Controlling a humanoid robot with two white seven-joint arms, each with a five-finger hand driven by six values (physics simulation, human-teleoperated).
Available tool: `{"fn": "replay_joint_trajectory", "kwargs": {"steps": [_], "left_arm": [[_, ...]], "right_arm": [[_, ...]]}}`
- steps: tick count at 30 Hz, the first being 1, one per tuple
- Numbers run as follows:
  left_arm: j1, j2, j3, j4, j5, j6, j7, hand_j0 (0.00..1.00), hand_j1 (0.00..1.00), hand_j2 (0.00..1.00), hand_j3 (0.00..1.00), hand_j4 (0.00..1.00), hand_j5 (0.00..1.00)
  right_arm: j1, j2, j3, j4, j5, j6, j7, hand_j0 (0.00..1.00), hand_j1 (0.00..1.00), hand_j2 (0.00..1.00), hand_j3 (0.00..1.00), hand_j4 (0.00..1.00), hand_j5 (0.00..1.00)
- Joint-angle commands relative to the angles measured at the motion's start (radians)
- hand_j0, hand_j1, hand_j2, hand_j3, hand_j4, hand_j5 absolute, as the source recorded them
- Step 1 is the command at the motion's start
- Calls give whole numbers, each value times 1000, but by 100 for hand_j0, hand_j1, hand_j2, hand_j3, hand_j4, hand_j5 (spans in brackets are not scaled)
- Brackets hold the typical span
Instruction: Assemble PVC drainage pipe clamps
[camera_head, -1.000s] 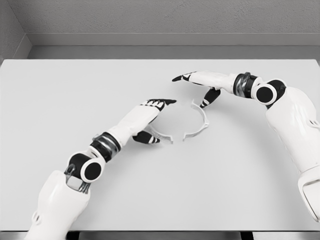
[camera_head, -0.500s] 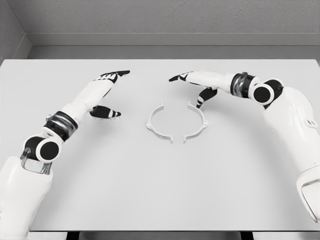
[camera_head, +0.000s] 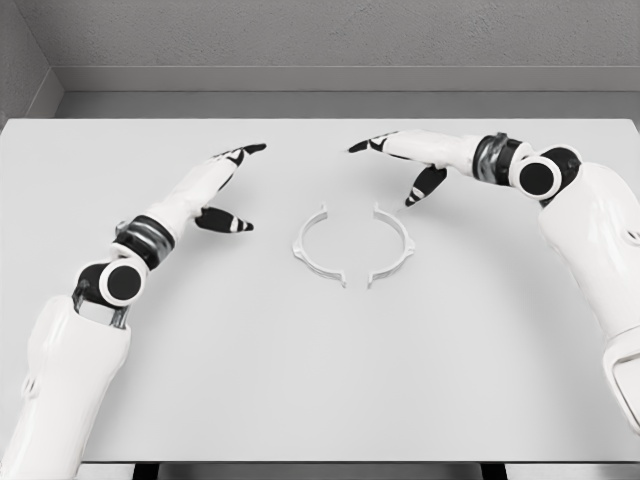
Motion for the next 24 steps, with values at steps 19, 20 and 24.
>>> {"fn": "replay_joint_trajectory", "kwargs": {"steps": [19, 20, 24], "left_arm": [[6, -78, -85, 26, -5, 8, 1, 100, 100, 100, 100, 100, 100], [8, -83, -85, 26, -7, 8, 1, 100, 100, 100, 100, 100, 100], [6, -92, -85, 25, -8, 10, 1, 100, 100, 100, 100, 100, 100]], "right_arm": [[143, -200, -12, -296, -23, -67, 0, 100, 100, 100, 100, 100, 100], [149, -200, -12, -301, -23, -67, 0, 100, 100, 100, 100, 100, 100], [163, -200, -12, -342, -23, -67, 0, 100, 100, 100, 100, 100, 100]]}}
